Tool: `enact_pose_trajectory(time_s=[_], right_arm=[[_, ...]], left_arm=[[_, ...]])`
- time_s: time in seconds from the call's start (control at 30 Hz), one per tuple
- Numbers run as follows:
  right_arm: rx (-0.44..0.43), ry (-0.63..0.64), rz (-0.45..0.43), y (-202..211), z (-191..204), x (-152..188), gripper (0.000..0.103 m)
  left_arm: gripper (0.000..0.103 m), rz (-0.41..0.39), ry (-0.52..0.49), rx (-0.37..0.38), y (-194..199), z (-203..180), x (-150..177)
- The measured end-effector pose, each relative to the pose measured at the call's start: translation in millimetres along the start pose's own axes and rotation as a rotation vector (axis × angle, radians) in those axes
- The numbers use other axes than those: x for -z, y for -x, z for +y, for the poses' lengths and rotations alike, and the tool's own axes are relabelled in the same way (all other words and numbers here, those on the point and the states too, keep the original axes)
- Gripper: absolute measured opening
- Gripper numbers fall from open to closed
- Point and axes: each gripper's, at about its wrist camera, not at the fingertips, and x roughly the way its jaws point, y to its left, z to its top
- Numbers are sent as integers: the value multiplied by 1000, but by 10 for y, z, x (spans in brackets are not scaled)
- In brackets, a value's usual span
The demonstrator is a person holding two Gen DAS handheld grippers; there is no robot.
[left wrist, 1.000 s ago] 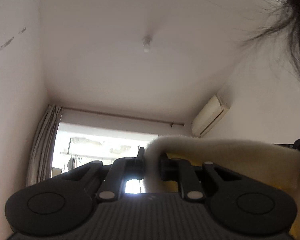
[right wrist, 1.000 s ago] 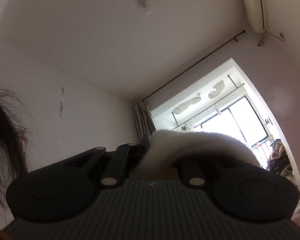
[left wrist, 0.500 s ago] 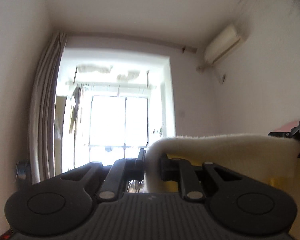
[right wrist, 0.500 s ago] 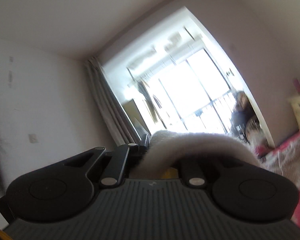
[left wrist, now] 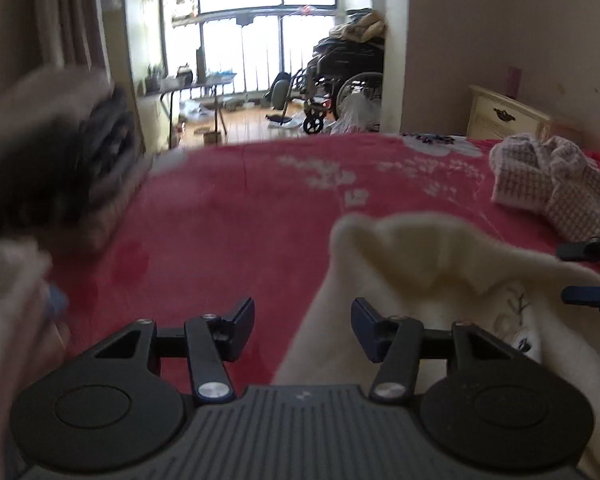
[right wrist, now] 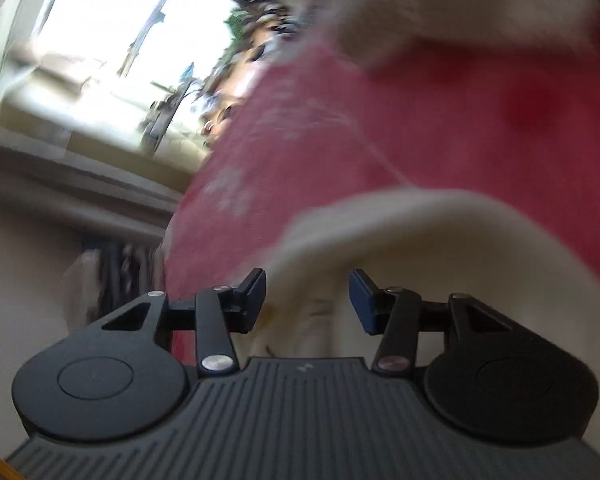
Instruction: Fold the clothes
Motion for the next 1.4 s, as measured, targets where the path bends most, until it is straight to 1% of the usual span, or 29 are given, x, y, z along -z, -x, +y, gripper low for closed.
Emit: enact_pose_trajectory(time_s=[0.03,0.1,0.17,0.2,0.23,0.27,0.33,0.4,0.5,0.57,0.63,0.7,0.73,0.8,0.87,0.93,1.0,1.07,1.13,1.2,1.27,1.3,1.37,1.4], right_arm=[[-40,-19,-25,57,-66,40,47],[-110,-30,-84,262,-85,85,50],[-169,-38,-130,458,-102,98,54],[-196,-39,-144,569,-97,105,54],[-224,-33,-145,709,-63,115,55],[-249,-22,-142,846,-31,145,55],[-289,20,-113,1096,21,298,55],[-324,61,-58,1426,77,467,56],[-377,94,38,1864,154,752,56],[-415,86,105,2095,161,941,57],[-439,58,168,2318,133,1211,59],[-440,30,209,2524,56,1488,63],[-419,20,213,2633,-1,1625,63],[-378,-5,189,2809,-159,1861,64],[-341,-62,163,2930,-373,2081,64],[-319,-114,134,2990,-583,2271,64],[-308,-146,115,3005,-719,2430,65],[-286,-136,123,2967,-760,2547,65],[-267,-134,131,2915,-797,2599,65],[-250,-135,138,2857,-832,2620,65],[-232,-135,145,2799,-867,2641,64],[-223,-136,148,2770,-885,2651,65],[-205,-136,155,2711,-920,2672,65],[-196,-137,159,2682,-937,2682,65]], left_arm=[[61,0,24,1,78,67,-42],[61,-3,67,2,231,182,-131],[61,-19,86,3,366,210,-252],[62,-29,93,4,503,222,-245],[64,-43,98,9,727,238,-148],[65,-53,103,17,859,273,-124],[66,-61,110,49,1135,336,-81],[67,-57,104,95,1353,359,13],[69,-26,58,200,1730,343,167],[74,28,6,277,1914,263,279],[74,93,-51,304,2074,128,424],[74,141,-121,324,2256,-21,624],[75,162,-154,339,2336,-106,757],[75,204,-217,369,2489,-272,1025],[75,256,-261,398,2595,-407,1310],[75,302,-300,406,2671,-510,1585],[75,352,-353,393,2712,-606,1852],[75,372,-396,365,2739,-669,2082],[74,387,-410,324,2757,-684,2255],[65,408,-379,269,2753,-628,2371],[53,421,-305,251,2743,-505,2422],[48,422,-256,254,2740,-422,2421],[24,416,-159,247,2731,-250,2395],[20,411,-119,246,2730,-172,2383]])
